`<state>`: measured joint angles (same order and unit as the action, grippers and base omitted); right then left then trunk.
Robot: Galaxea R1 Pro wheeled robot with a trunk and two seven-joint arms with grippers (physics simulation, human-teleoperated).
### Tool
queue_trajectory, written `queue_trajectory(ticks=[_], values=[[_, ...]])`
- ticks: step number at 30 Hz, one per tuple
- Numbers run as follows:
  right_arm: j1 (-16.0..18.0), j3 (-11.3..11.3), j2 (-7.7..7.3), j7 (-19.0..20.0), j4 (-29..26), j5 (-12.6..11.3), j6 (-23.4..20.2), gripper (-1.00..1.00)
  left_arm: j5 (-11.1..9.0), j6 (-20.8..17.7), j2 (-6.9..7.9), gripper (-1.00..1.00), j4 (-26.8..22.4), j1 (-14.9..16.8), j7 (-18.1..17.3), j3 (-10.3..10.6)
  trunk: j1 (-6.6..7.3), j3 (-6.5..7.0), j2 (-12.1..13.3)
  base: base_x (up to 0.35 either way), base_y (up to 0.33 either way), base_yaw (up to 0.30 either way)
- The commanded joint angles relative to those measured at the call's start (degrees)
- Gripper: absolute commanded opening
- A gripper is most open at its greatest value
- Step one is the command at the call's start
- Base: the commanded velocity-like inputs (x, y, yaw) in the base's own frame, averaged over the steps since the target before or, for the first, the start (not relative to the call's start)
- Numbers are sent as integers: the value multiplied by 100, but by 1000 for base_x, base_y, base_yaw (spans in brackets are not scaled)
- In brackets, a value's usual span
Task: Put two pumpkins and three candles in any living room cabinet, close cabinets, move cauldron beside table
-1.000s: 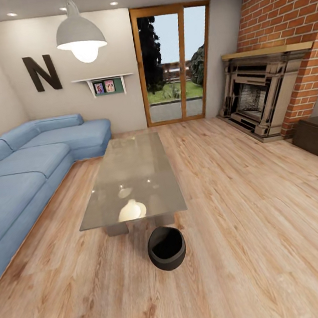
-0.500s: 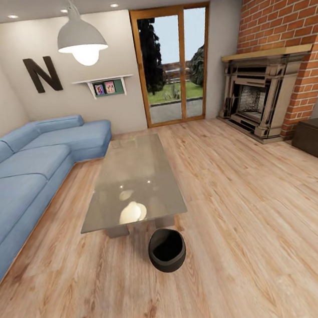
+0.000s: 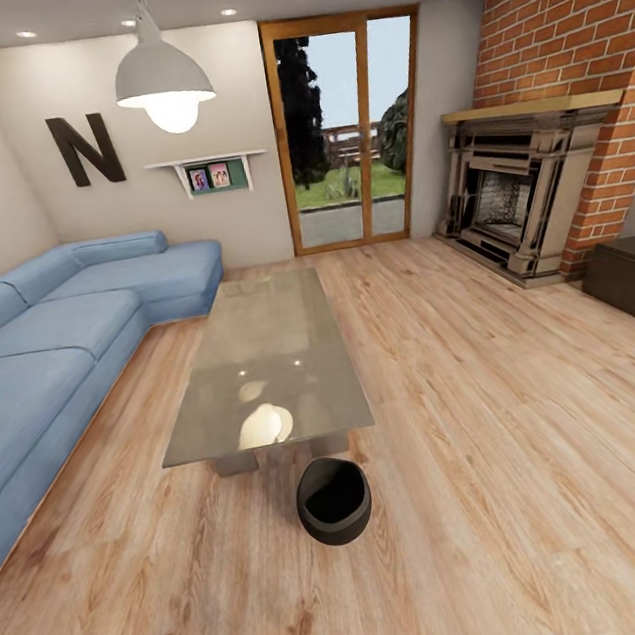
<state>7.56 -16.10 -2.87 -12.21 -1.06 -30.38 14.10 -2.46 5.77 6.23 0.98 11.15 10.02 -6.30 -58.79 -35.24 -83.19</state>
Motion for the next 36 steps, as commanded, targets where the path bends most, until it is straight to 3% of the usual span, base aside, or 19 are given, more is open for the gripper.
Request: queue_trajectory(ticks=[1, 11, 36], values=[[0, -2, -5, 0, 0, 1, 1, 100, -1, 2, -19, 100, 1, -1, -2, -1, 0, 0, 0, 0, 0, 0], [-8, 6, 87, 6, 2, -19, -11, 100, -16, 20, -138, 100, -1, -7, -9, -26, 0, 0, 0, 0, 0, 0], [-9, 11, 114, 8, 0, -21, -30, 100, -9, 21, -157, 100, -1, -7, -9, -30, 0, 0, 0, 0, 0, 0]])
